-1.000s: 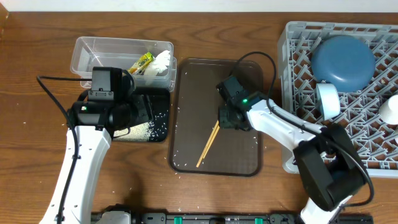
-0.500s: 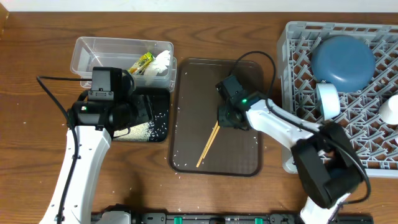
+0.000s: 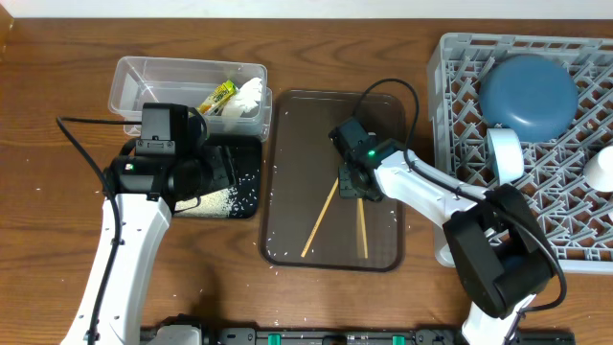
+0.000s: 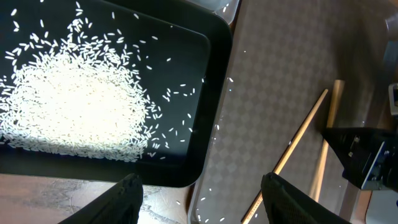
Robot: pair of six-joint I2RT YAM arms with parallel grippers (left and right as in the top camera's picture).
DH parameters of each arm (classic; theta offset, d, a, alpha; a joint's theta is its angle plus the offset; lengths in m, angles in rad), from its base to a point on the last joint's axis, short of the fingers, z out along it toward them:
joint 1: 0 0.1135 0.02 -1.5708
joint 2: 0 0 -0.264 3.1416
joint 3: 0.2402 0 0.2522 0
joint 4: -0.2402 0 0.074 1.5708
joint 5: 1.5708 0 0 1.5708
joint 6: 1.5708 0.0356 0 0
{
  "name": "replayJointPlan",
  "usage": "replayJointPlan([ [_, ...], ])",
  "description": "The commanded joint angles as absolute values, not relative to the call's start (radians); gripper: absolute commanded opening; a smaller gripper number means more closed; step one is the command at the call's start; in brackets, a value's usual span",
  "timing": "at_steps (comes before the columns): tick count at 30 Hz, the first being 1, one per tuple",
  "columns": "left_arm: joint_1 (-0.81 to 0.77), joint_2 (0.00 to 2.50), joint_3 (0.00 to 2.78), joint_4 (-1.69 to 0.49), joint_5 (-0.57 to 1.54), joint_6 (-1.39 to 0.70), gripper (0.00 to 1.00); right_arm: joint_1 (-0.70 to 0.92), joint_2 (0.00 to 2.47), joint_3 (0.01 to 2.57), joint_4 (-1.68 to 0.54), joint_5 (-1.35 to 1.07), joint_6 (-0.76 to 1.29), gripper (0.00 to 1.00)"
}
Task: Sort waste into correct bins and load items into the dishwasher rack
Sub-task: 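Carry the chopstick to the rack and drop it in upright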
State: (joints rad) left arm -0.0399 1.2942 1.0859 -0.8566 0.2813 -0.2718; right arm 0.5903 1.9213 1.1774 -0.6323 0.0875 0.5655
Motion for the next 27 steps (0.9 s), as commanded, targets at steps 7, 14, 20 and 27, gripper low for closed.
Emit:
replayJointPlan([
  [7,-0.039,1.300,1.077,-0.860,0.271,-0.263,0.64,0.476,1.889,1.159,-0.674,0.035,0.449,0.01],
  [14,-0.038,1.300,1.077,-0.859,0.271,-0.263,0.64,0.345,1.691,1.200,-0.748,-0.059,0.220,0.01],
  [20,-0.039,1.300,1.077,-0.859,0.271,-0.263,0.64,0.181,1.541,1.230,-0.805,-0.057,0.083,0.01],
  [27,-0.039,1.300,1.077,-0.860,0.271,-0.263,0.64,0.038,1.560,1.229,-0.854,0.004,0.018,0.01],
])
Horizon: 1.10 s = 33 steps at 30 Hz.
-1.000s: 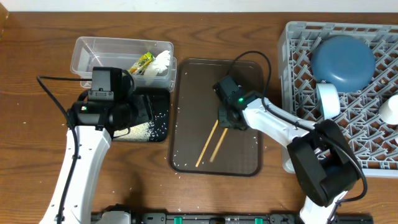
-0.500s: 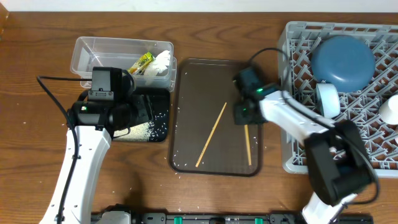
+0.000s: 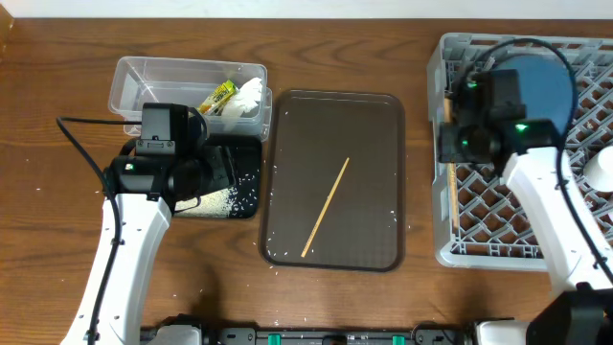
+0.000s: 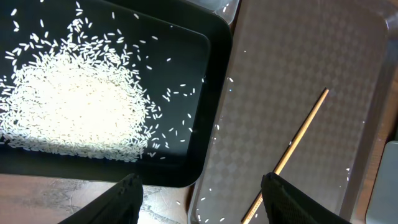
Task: Sort waste into correct bins and load items into the dishwasher rack
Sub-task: 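Carry the chopstick to the rack and drop it in upright, then return the right gripper to the tray and grasp the second chopstick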
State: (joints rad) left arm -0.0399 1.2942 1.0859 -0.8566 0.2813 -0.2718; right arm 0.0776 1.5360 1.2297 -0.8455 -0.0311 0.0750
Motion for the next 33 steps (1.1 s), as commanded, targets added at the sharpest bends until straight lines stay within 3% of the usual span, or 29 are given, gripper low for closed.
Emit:
replayJointPlan([
  [1,-0.039,1.300,1.077,-0.860,0.271,-0.263,0.64,0.022,1.571,1.229,-0.854,0.003,0.018,0.01],
  [5,-0.039,1.300,1.077,-0.860,0.271,-0.263,0.64,-0.001,1.617,1.229,-0.853,0.003,0.018,0.02],
  [8,-0.039,1.300,1.077,-0.860,0.271,-0.263,0.64,0.002,1.640,1.229,-0.849,0.001,0.018,0.21],
  [14,-0.039,1.300,1.077,-0.859,0.271,-0.263,0.65,0.031,1.608,1.263,-0.822,-0.106,0.042,0.45],
  [21,-0.039,1.300,1.077,-0.859,0.271,-0.263,0.65,0.179,1.565,1.277,-0.757,-0.170,0.143,0.56],
  [33,-0.039,1.300,1.077,-0.860,0.271,-0.263,0.65,0.540,1.770,1.254,-0.741,-0.168,0.394,0.57],
])
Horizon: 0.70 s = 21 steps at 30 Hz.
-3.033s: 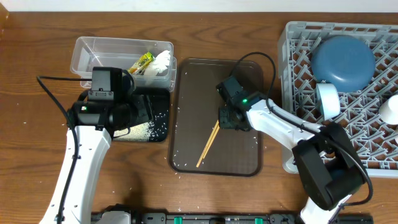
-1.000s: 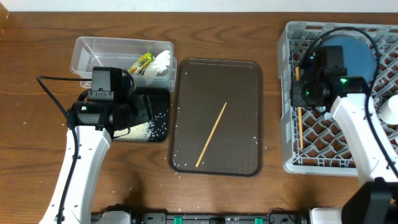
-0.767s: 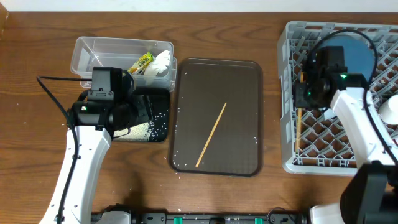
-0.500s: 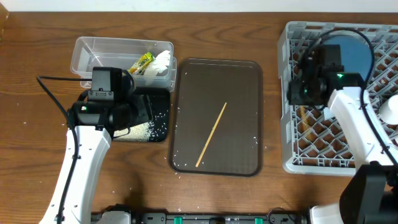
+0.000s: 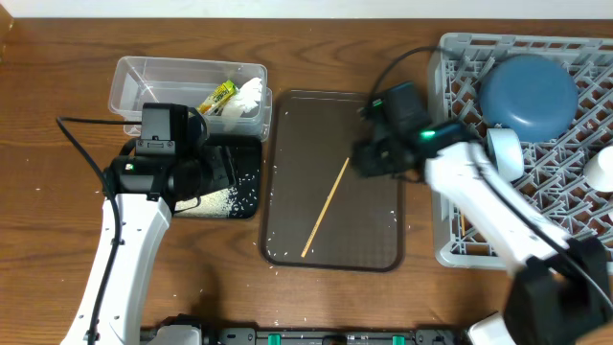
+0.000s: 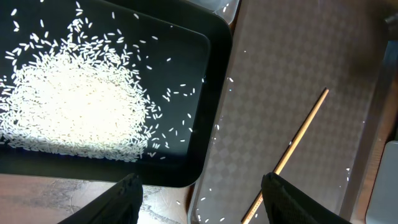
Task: Sort waste into correct bins and load items into the dishwasher rack
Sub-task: 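Return the right gripper to the tray and grasp the second chopstick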
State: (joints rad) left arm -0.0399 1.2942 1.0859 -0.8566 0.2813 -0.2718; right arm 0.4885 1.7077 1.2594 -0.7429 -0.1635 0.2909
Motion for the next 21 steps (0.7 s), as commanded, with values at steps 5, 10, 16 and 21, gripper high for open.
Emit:
replayJointPlan([
  [5,-0.039,1.300,1.077,-0.860,0.271,-0.263,0.65,0.634,1.906,1.254,-0.729,-0.106,0.524,0.56],
  [10,-0.039,1.300,1.077,-0.860,0.271,-0.262,0.65,0.672,2.011,1.254,-0.707,-0.086,0.584,0.55],
  [16,-0.039,1.300,1.077,-0.860,0.271,-0.263,0.65,0.665,2.042,1.254,-0.718,0.006,0.591,0.29],
  [21,-0.039,1.300,1.077,-0.860,0.271,-0.263,0.64,0.630,2.042,1.254,-0.739,0.053,0.591,0.05],
])
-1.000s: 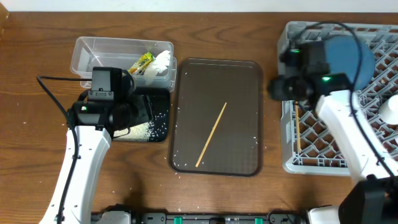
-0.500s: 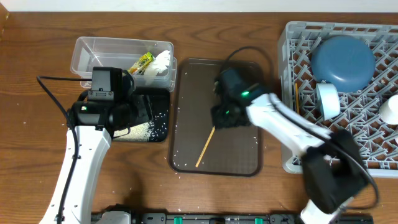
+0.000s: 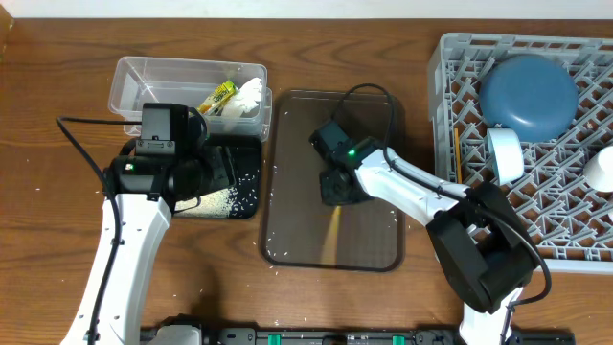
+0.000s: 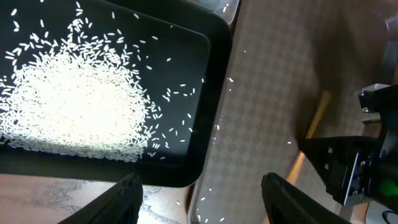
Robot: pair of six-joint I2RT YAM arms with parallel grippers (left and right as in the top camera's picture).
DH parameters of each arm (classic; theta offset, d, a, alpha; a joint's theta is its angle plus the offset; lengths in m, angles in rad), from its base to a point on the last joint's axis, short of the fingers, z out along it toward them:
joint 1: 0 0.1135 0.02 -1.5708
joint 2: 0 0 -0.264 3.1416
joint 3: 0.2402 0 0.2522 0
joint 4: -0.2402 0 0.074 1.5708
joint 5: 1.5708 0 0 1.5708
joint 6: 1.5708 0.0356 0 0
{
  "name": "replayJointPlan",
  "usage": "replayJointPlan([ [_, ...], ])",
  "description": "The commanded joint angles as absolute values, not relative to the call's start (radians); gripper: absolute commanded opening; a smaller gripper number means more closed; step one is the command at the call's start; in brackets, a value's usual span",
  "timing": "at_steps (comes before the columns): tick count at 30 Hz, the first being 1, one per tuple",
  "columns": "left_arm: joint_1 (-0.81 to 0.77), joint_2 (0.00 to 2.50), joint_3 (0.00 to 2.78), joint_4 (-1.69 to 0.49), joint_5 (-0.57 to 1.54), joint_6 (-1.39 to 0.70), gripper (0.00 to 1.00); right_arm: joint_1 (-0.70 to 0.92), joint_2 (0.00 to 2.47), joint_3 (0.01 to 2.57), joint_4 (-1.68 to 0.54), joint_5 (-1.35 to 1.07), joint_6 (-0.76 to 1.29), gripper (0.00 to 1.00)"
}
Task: Sort waste into correct bins and load items into the dishwasher rack
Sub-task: 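Return the right gripper to the tray and grasp the second chopstick, then place the second chopstick into the rack beside the first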
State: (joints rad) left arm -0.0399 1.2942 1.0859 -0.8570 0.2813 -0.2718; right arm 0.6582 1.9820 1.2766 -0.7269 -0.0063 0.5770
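One wooden chopstick [image 3: 333, 230] lies blurred and nearly lengthwise on the brown tray [image 3: 287, 125]. Its upper end is under my right gripper [image 3: 337, 187], which appears shut on it. The left wrist view also shows the chopstick [image 4: 309, 127], smeared, running up to the right gripper's dark body. My left gripper [image 4: 208, 202] hangs open and holds nothing, at the seam between the black tray [image 4: 211, 74] and the brown tray. A heap of rice [image 4: 74, 106] fills the black tray. Another chopstick [image 3: 457, 158] stands in the grey dishwasher rack [image 3: 450, 57].
A clear bin [image 3: 129, 77] at the back left holds a yellow wrapper [image 3: 217, 96] and white tissue [image 3: 251, 96]. The rack carries a blue bowl [image 3: 529, 91] and a white cup [image 3: 505, 153]. Loose rice grains dot the brown tray and the table.
My right gripper has moved from the tray's right rim to the chopstick's upper end. The chopstick has turned from diagonal to nearly lengthwise and looks blurred. The left arm is unchanged.
My right gripper was first down on two chopsticks on the brown tray. Then it was over the rack's left side, with one chopstick remaining on the tray. It was back at the tray's right rim afterwards, and now sits on the remaining chopstick.
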Motion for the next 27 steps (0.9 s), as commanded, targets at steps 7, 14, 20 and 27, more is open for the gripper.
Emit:
replayJointPlan([
  [7,-0.038,1.300,1.077,-0.859,0.271,-0.263,0.65,0.526,2.019,1.267,-0.748,0.035,0.498,0.01],
  [14,-0.038,1.300,1.077,-0.859,0.271,-0.263,0.65,0.416,1.842,1.324,-0.810,-0.042,0.294,0.01],
  [20,-0.039,1.300,1.077,-0.859,0.271,-0.263,0.65,0.275,1.628,1.350,-0.866,-0.013,0.129,0.01],
  [27,-0.039,1.300,1.077,-0.859,0.271,-0.263,0.65,0.094,1.578,1.346,-0.918,0.030,0.030,0.01],
])
